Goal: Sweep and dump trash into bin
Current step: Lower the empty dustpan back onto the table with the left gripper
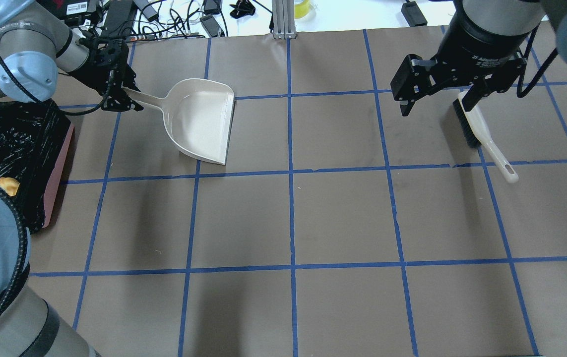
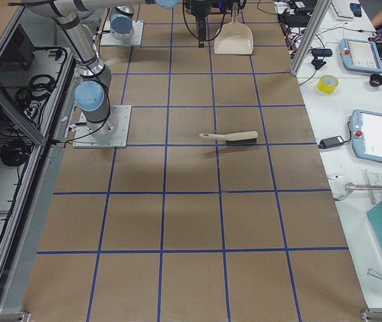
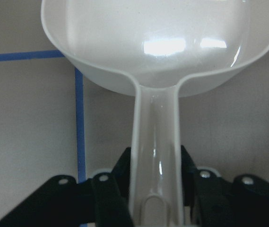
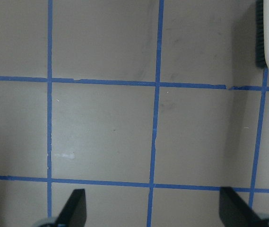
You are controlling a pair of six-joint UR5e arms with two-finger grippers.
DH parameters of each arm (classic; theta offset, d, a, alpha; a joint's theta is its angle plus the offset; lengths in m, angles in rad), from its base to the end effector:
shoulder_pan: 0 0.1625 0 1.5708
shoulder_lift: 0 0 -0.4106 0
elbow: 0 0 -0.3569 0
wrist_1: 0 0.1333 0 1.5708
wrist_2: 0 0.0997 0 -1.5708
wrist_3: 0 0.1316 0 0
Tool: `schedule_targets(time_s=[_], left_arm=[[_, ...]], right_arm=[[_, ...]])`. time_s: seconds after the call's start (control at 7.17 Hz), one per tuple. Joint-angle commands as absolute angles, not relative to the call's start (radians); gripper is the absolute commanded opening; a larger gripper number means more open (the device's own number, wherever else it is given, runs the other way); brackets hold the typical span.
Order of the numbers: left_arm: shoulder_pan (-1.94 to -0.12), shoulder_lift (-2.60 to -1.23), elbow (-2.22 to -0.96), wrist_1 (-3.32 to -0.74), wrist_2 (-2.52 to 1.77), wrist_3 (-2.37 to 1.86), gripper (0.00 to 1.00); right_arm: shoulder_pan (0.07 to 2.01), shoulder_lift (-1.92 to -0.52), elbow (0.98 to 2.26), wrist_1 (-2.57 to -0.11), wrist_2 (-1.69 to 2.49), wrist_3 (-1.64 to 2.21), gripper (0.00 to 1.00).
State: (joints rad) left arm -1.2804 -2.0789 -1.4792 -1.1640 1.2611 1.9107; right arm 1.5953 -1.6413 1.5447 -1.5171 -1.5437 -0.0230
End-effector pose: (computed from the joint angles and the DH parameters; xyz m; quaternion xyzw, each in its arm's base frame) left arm 0.0127 -0.6481 0.2505 -0.7152 -0.6817 0.1353 0.0742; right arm 0.1474 -0.4281 0.4793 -0.0240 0.9994 -0.0214 0.0136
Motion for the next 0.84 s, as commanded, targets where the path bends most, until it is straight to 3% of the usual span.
schedule_targets(time_s=[0.0, 0.14, 0.28, 0.42, 0.7], left_arm=[[-1.281, -2.082, -1.490, -1.158, 1.258, 1.922, 0.00], [-1.281, -2.083, -1.491, -1.160, 1.256, 1.922, 0.54], [-1.281, -2.080, -1.493, -1.160, 1.256, 1.918, 0.84], [-1.279, -2.072, -1.494, -1.160, 1.256, 1.910, 0.92], [-1.295, -2.024, -1.485, -1.178, 1.259, 1.832, 0.93]], right_arm=[[1.595, -1.641, 1.545, -1.517, -1.546, -0.023, 1.00], [1.595, -1.641, 1.545, -1.517, -1.546, -0.023, 1.00], [1.595, -1.641, 1.545, -1.517, -1.546, -0.023, 1.00], [1.595, -1.641, 1.545, -1.516, -1.546, -0.025, 1.00], [1.595, -1.641, 1.545, -1.516, -1.548, -0.023, 1.00]])
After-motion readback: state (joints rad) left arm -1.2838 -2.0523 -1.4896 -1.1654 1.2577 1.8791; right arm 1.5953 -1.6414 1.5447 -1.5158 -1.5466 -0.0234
